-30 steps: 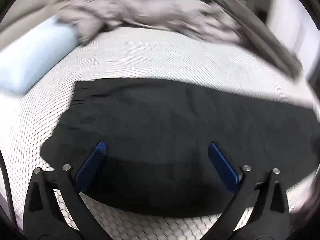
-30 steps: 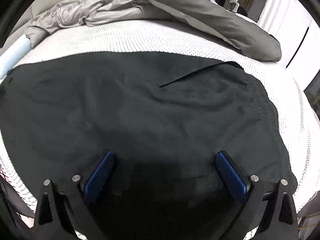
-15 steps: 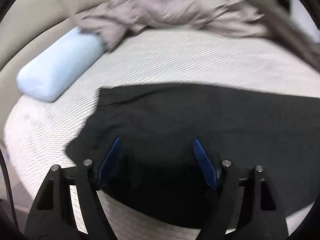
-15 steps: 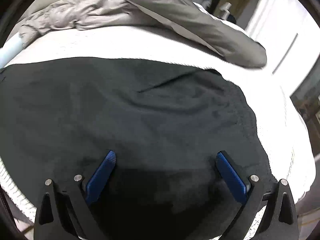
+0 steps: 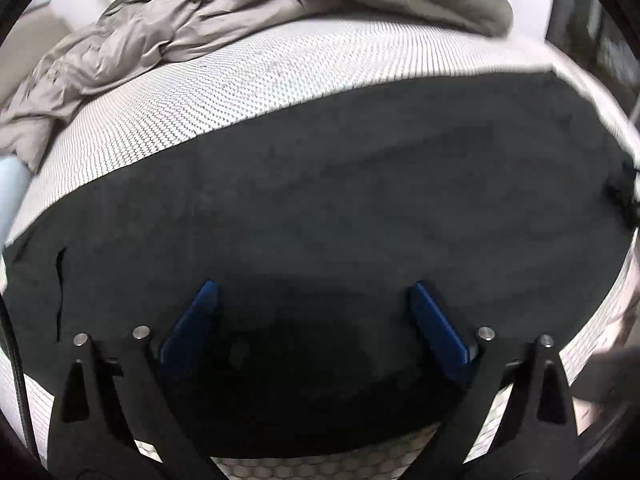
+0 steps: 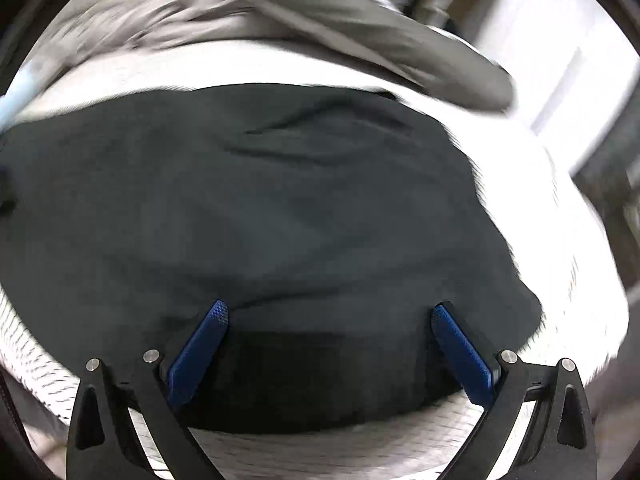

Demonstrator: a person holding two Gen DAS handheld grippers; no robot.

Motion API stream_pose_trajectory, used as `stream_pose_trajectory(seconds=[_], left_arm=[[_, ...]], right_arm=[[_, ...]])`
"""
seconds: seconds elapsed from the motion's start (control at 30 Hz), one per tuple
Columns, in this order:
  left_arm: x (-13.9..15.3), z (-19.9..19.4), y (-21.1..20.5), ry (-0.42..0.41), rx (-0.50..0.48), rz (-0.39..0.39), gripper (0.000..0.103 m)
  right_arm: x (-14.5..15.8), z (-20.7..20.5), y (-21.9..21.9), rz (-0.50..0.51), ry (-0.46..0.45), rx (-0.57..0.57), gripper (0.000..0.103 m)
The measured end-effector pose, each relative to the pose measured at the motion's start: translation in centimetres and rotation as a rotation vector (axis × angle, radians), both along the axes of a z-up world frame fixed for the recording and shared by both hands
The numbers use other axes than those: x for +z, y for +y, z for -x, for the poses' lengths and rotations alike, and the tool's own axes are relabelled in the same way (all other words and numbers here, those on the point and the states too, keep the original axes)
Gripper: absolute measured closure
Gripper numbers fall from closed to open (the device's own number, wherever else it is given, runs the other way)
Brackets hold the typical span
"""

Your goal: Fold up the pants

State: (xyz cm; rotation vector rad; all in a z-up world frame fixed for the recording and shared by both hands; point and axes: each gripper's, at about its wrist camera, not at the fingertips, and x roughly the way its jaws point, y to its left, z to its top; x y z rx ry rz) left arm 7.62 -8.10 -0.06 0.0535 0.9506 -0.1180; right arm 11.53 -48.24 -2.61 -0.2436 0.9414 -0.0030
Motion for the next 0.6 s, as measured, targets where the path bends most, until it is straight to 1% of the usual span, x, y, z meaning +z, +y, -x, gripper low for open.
stream_pose_trajectory(seconds=[0.07,0.13,0.17,0.23,0.27,0.3,0.33,0.37,0.4,0.43,0.47,0.5,0.53,0.57,0.6], left_arm=[[1.2,0.8,-1.7,-0.041,-0.04,0.062,0.007],[1.6,1.1,-3.6,-0.056,-0.089,0.093,0.007],[1.5,0.9,-4.4,-0.054,-0.109,0.105,0.007],[0.8,0.4,-7.4,-0.028,-0.163,0.123,0.007],[0.3,-0.1,-8.4,-0.013,-0.183,0.122,0.007],[-0.3,-0.2,-10.5,0.008,-0.211,0.104,0.007],[-0.6,-0.3,-11.6,0.021,-0.225,0.075,0.004],[-1.1,-0.3,-12.9,0.046,-0.23,0.014,0.0],[-1.2,-0.5,-13.6,0.057,-0.234,-0.016,0.0],[-1.0,-0.3,-14.0,0.058,-0.236,-0.011,0.0],[-0.7,-0.3,-14.1,0.068,-0.237,0.018,0.0],[-0.6,-1.5,-13.7,0.076,-0.238,0.036,0.0],[-0.5,-1.5,-13.8,0.075,-0.236,0.058,0.0],[-0.6,-1.3,-14.1,0.073,-0.232,0.065,0.0],[-0.5,-1.2,-14.2,0.068,-0.229,0.065,0.0]], right_arm=[[0.6,0.3,-2.0,-0.082,-0.008,-0.018,0.001],[1.6,0.8,-3.0,-0.134,-0.032,-0.02,0.001],[2.1,1.0,-3.5,-0.164,-0.048,-0.026,0.001],[2.8,1.0,-4.9,-0.24,-0.065,-0.062,0.001],[2.9,1.0,-5.8,-0.27,-0.07,-0.092,0.001],[3.0,0.8,-6.8,-0.291,-0.074,-0.121,0.001],[2.9,0.7,-7.9,-0.326,-0.075,-0.158,0.001],[2.7,0.6,-9.1,-0.37,-0.071,-0.195,0.001],[2.4,0.6,-10.2,-0.409,-0.067,-0.23,0.001],[2.0,0.6,-11.5,-0.452,-0.056,-0.27,0.001],[1.3,0.6,-12.7,-0.51,-0.043,-0.309,0.001],[0.7,0.7,-13.5,-0.571,-0.04,-0.327,0.002],[0.1,1.0,-14.2,-0.643,-0.044,-0.341,0.003],[-0.4,0.9,-14.7,-0.706,-0.067,-0.354,0.004],[-0.5,0.8,-15.0,-0.748,-0.1,-0.356,0.012]])
